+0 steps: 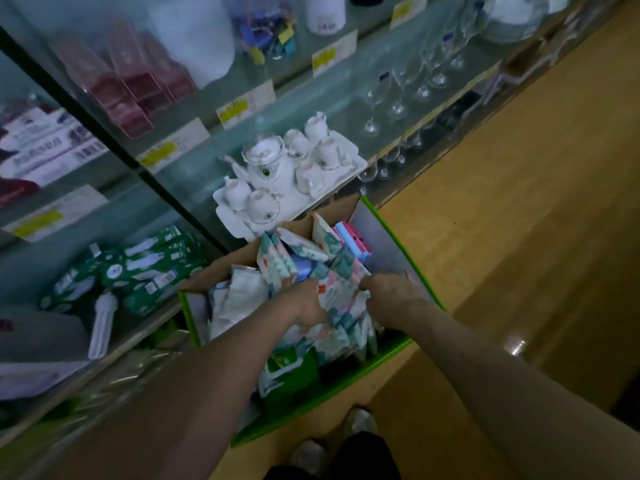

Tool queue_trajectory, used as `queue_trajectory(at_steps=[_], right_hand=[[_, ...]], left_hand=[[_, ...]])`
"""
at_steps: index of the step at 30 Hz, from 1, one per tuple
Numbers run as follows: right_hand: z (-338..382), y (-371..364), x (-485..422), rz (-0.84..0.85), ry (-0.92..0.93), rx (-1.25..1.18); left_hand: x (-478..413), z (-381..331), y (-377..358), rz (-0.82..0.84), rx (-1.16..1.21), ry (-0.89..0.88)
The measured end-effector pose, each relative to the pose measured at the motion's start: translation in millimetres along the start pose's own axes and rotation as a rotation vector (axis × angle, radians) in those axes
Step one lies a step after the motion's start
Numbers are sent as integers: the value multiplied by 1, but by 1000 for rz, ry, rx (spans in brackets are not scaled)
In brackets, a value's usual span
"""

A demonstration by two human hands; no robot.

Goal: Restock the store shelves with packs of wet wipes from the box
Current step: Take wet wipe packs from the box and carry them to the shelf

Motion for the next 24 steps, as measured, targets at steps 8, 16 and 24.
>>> queue_trajectory(at_steps=[8, 16, 24], right_hand=[[4, -29, -28, -12, -41, -106], [0, -47, -34, 15, -154, -282], [1, -49, -51, 54, -173, -537]], left_hand=[[-40, 18, -11, -200, 322, 120], [-62, 2, -13, -187, 330, 117], [-62, -13, -13, -131, 451, -36]])
Point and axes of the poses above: each hand's wrist, its own x-axis away from the middle knuckle, its own y-axis out of the back of the hand, z = x × y, the point moved 3 cm from there along -x, towards the middle knuckle, and after that the axes turned 13 degrees about x, right-handed, at the moved point
